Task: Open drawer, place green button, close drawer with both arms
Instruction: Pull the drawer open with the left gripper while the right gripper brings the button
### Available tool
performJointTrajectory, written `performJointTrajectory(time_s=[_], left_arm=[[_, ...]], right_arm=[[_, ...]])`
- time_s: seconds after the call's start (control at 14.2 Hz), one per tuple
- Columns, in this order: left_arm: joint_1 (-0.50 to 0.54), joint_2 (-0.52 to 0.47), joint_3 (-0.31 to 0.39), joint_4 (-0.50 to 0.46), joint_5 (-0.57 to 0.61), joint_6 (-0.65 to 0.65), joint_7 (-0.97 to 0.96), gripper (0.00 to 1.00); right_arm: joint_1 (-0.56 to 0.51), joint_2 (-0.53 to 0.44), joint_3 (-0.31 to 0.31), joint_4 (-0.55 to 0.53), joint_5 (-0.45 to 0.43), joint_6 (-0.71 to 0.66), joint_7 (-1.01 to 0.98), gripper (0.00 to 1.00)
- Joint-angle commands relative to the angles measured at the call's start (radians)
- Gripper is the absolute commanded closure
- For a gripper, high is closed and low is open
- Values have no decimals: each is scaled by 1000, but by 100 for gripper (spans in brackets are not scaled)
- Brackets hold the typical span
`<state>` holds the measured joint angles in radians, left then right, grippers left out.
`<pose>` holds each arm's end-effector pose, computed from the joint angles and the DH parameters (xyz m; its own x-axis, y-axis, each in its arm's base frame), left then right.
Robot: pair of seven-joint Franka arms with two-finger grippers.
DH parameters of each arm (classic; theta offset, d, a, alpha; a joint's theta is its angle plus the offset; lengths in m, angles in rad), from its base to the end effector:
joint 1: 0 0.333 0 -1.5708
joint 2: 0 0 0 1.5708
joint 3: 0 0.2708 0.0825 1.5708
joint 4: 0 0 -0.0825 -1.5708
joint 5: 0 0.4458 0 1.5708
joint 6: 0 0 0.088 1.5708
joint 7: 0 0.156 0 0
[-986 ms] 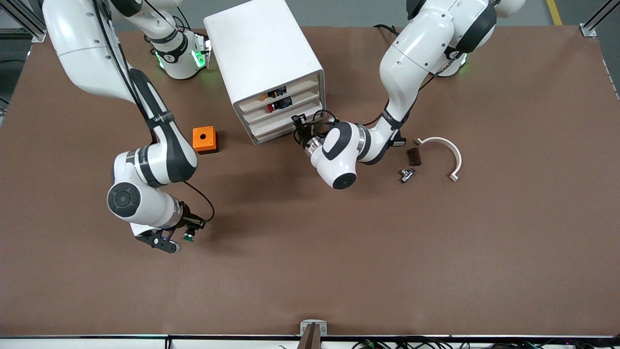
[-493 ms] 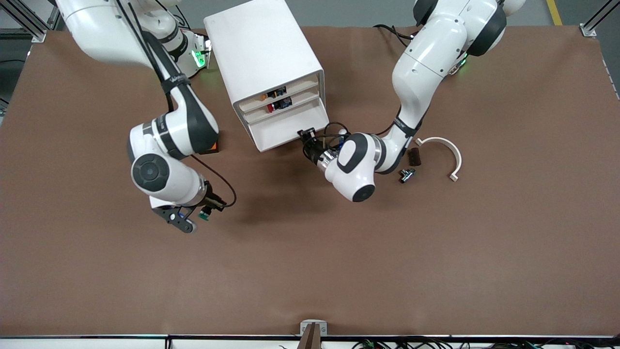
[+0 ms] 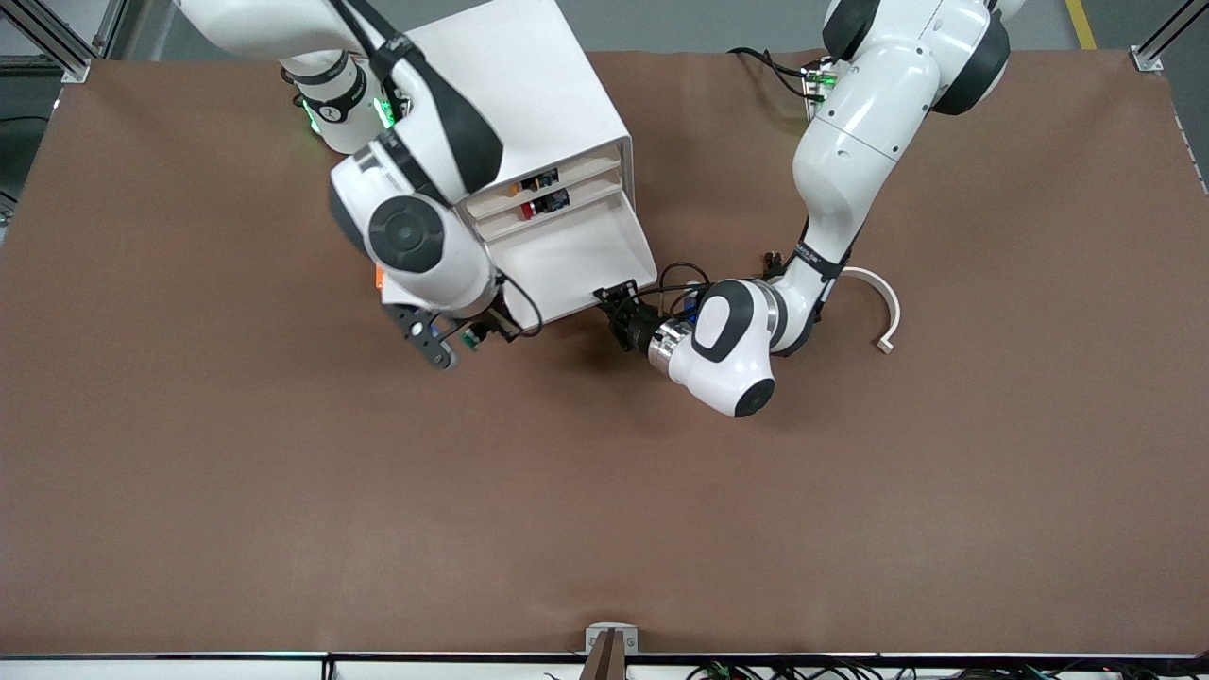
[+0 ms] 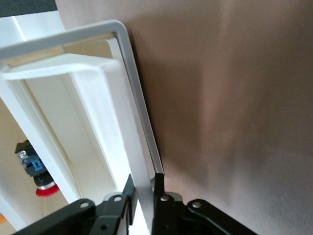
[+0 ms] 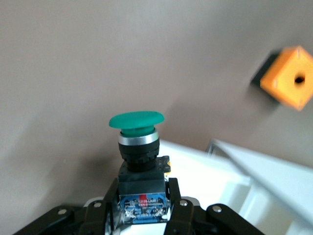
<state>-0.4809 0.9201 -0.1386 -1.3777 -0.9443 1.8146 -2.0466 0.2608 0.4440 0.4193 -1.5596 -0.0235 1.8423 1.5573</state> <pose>0.5155 -0.4864 0.0744 -0.5075 0.7915 -0.3407 0.6007 0.0415 -0.7984 0.5520 0.4206 0.2858 0.6106 -0.7766 -0.1552 -0.7683 -0.6284 0.1218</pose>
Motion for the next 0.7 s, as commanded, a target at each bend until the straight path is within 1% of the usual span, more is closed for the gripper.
performJointTrajectory(time_s=[0.0,0.14,0.28,0.35,0.42,0.49,0.63], left_arm=[[4,20,-1,32,-27,26,31,1],[18,-3,2,34,-12,25,31,1],[59,-16,2,55,15,19,36,1],[74,-30,4,63,47,17,37,1],[83,-43,4,66,91,17,37,1],[91,-53,2,66,155,17,37,0],[107,-69,-2,75,278,17,42,0]], right_arm=[[50,-19,36,-34,-9,14,192,95],[77,-19,36,-62,-9,69,257,95],[103,-16,35,-137,-15,200,323,95],[116,-16,33,-178,-22,268,346,95],[127,-15,33,-212,-26,325,371,94],[138,-13,32,-224,-27,351,394,93],[155,7,27,-226,-53,368,411,92]])
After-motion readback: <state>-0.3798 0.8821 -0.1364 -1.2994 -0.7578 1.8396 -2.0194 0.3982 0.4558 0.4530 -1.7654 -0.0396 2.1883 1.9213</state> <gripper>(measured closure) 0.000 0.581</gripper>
